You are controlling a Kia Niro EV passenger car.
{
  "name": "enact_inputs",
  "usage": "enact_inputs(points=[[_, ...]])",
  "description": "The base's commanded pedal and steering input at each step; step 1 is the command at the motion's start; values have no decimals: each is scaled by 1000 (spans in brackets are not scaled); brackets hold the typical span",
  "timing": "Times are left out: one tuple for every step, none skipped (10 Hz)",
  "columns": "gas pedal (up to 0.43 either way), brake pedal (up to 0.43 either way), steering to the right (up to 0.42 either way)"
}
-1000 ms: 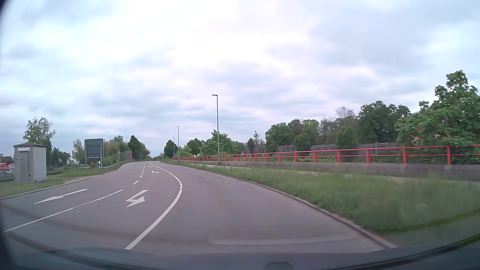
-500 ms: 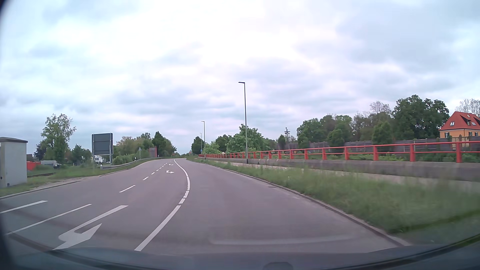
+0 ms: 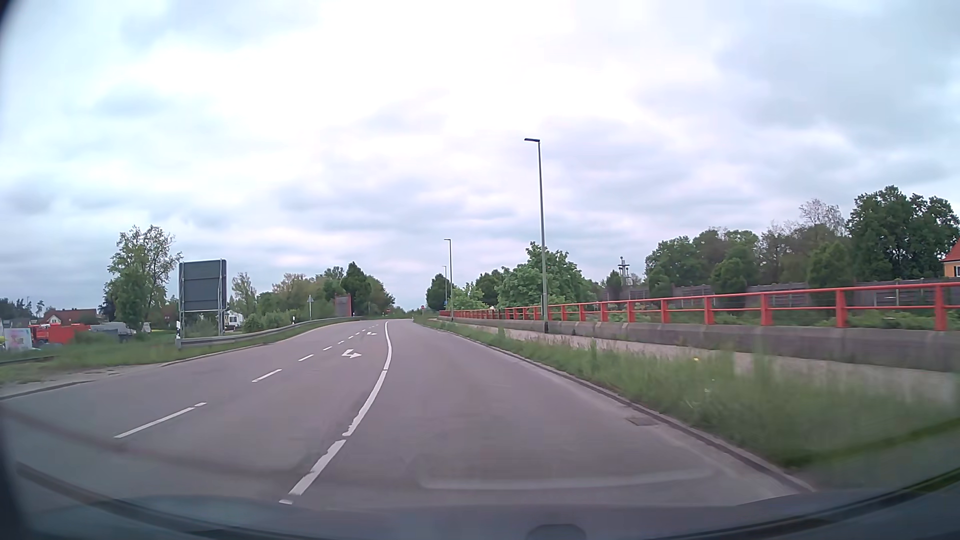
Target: Follow the waypoints while adhering to traffic rules and regulations
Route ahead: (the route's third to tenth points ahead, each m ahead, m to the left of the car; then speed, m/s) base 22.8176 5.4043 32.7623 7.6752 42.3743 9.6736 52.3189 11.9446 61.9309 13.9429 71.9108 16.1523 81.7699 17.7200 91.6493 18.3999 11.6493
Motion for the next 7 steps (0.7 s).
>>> enact_inputs(points=[[248, 0, -56], [248, 0, -55], [248, 0, -55], [248, 0, -55], [248, 0, -54], [248, 0, -53], [248, 0, -51]])
